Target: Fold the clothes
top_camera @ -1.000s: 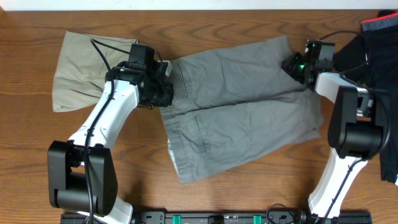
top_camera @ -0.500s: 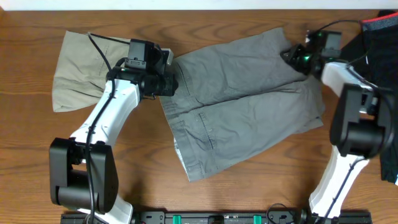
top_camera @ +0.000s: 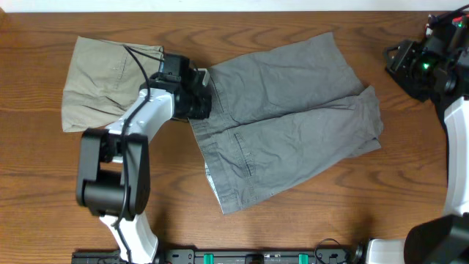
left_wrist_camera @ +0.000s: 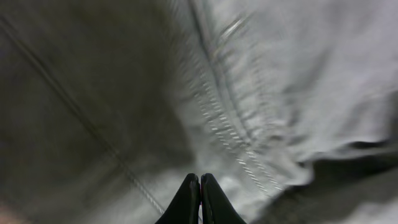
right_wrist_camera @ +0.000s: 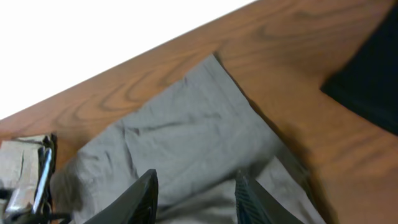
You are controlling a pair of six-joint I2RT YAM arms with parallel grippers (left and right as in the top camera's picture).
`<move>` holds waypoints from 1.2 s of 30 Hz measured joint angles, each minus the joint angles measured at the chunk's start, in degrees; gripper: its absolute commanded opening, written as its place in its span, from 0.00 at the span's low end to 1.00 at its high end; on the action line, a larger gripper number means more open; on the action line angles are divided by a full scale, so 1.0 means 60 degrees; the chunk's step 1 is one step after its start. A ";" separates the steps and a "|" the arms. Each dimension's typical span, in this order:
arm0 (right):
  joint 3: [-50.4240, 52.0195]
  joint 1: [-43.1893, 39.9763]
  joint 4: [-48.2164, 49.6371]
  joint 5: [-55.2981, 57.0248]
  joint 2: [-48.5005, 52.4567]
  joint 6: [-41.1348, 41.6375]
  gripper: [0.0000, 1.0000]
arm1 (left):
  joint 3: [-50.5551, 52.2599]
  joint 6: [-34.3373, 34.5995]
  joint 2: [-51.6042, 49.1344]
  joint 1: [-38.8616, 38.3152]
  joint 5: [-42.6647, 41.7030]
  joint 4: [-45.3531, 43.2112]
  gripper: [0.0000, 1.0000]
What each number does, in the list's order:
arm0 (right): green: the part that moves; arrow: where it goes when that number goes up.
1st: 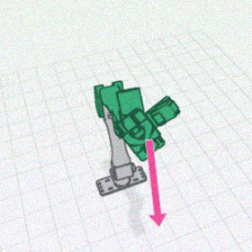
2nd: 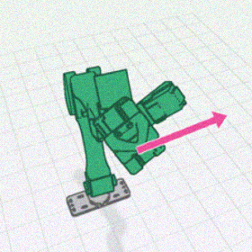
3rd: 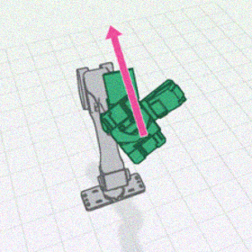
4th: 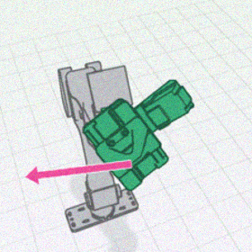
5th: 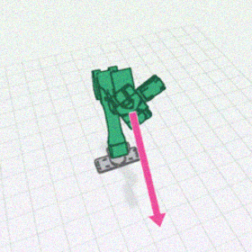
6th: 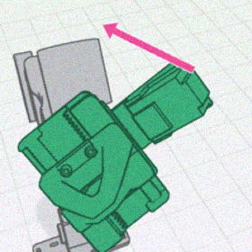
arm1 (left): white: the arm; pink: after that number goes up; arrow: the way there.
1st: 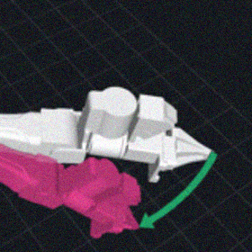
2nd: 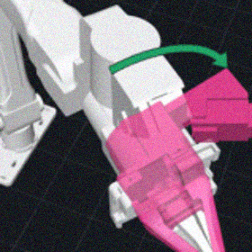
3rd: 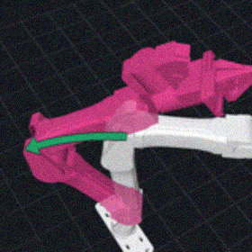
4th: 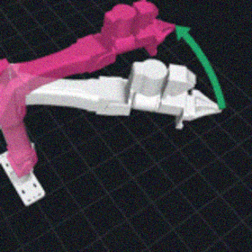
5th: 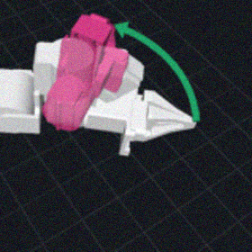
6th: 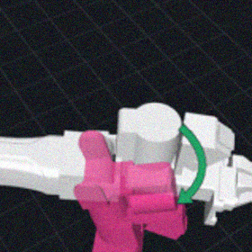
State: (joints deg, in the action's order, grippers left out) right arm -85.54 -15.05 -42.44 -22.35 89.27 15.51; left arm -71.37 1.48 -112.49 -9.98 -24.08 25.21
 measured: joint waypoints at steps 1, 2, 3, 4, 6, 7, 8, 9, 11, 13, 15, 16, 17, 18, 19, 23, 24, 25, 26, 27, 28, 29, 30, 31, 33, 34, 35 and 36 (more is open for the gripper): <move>0.0000 0.0000 -0.0149 0.0058 -0.0044 -0.0025 0.39 | 0.0000 0.0022 -0.0153 0.0000 -0.0011 -0.0051 0.06; 0.0000 0.0000 -0.0302 0.0120 -0.0058 -0.0040 0.39 | 0.0000 0.0051 -0.0335 0.0000 -0.0022 -0.0189 0.06; 0.0000 0.0000 -0.0506 0.0186 -0.0058 -0.0047 0.38 | 0.0000 0.0109 -0.0499 0.0000 -0.0073 -0.0382 0.06; 0.0007 0.0004 -0.0608 0.0233 -0.0047 -0.0047 0.38 | -0.0004 0.0178 -0.0550 0.0000 -0.0178 -0.0550 0.06; 0.0015 0.0004 -0.0816 0.0284 -0.0047 -0.0058 0.38 | -0.0011 0.0342 -0.0681 0.0011 -0.0237 -0.1151 0.06; 0.0018 0.0004 -0.0889 0.0302 -0.0047 -0.0069 0.38 | -0.0022 0.0517 -0.0831 0.0025 -0.0280 -0.1730 0.06; 0.0025 0.0004 -0.0925 0.0310 -0.0047 -0.0080 0.38 | -0.0044 0.0685 -0.0940 0.0029 -0.0339 -0.2218 0.06; 0.0040 0.0011 -0.0940 0.0321 -0.0047 -0.0084 0.38 | -0.0069 0.0980 -0.1158 0.0051 -0.0412 -0.2969 0.06; 0.0076 0.0073 -0.0965 0.0375 -0.0047 -0.0087 0.38 | -0.0127 0.1545 -0.1523 0.0124 -0.0499 -0.4277 0.06; 0.0091 0.0197 -0.1035 0.0423 -0.0047 -0.0095 0.40 | -0.0233 0.2335 -0.1953 0.0280 -0.0641 -0.5431 0.06; 0.0109 0.0412 -0.1166 0.0510 -0.0047 -0.0120 0.46 | -0.0506 0.3075 -0.2357 0.0474 -0.0790 -0.6142 0.06; 0.0120 0.0499 -0.1220 0.0565 -0.0047 -0.0124 0.50 | -0.0699 0.3410 -0.2568 0.0583 -0.0892 -0.6371 0.06; 0.0153 0.0608 -0.1257 0.0688 -0.0047 -0.0135 0.52 | -0.0892 0.3650 -0.2728 0.0674 -0.0991 -0.6451 0.06; 0.0204 0.0718 -0.1282 0.0841 -0.0047 -0.0160 0.53 | -0.1045 0.3792 -0.2816 0.0736 -0.1027 -0.6430 0.08; 0.0262 0.0787 -0.1300 0.0994 -0.0044 -0.0164 0.54 | -0.1213 0.3905 -0.2889 0.0787 -0.1071 -0.6313 0.10; 0.0794 0.0882 -0.1293 0.1610 0.0015 -0.0182 0.57 | -0.1883 0.3909 -0.2922 0.0852 -0.1180 -0.5162 0.22; 0.1005 0.0878 -0.1286 0.1734 0.0080 -0.0182 0.57 | -0.2131 0.3807 -0.2907 0.0852 -0.1180 -0.4546 0.25; 0.1180 0.0871 -0.1286 0.1803 0.0164 -0.0186 0.57 | -0.2255 0.3628 -0.2867 0.0852 -0.1180 -0.4171 0.29; 0.1392 0.0863 -0.1282 0.1851 0.0266 -0.0182 0.58 | -0.2430 0.3413 -0.2794 0.0852 -0.1180 -0.3639 0.33; 0.1599 0.0849 -0.1293 0.1912 0.0393 -0.0182 0.57 | -0.2521 0.3242 -0.2696 0.0849 -0.1180 -0.3228 0.36; 0.1800 0.0849 -0.1297 0.1938 0.0532 -0.0182 0.58 | -0.2605 0.3042 -0.2532 0.0849 -0.1180 -0.2827 0.37; 0.1985 0.0849 -0.1290 0.1949 0.0652 -0.0189 0.59 | -0.2648 0.2889 -0.2353 0.0849 -0.1177 -0.2517 0.38; 0.2222 0.0849 -0.1286 0.1942 0.0783 -0.0229 0.60 | -0.2663 0.2714 -0.2124 0.0849 -0.1166 -0.2204 0.38; 0.2452 0.0849 -0.1308 0.1927 0.0892 -0.0277 0.61 | -0.2674 0.2514 -0.1789 0.0852 -0.1169 -0.1825 0.40; 0.2827 0.0849 -0.1315 0.1912 0.1060 -0.0353 0.63 | -0.2685 0.2171 -0.1137 0.0849 -0.1137 -0.1155 0.42; 0.2962 0.0849 -0.1311 0.1912 0.1122 -0.0375 0.64 | -0.2699 0.2014 -0.0765 0.0849 -0.1140 -0.0798 0.43; 0.3136 0.0845 -0.1239 0.1942 0.1195 -0.0390 0.64 | -0.2743 0.1847 -0.0372 0.0849 -0.1129 -0.0419 0.45; 0.3238 0.0838 -0.1180 0.1974 0.1257 -0.0386 0.65 | -0.2769 0.1668 0.0011 0.0849 -0.1129 -0.0047 0.45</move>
State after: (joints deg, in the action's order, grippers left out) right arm -66.11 -10.02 -49.52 -10.50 96.82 13.19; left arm -87.99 11.49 -112.42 -4.89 -30.85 24.93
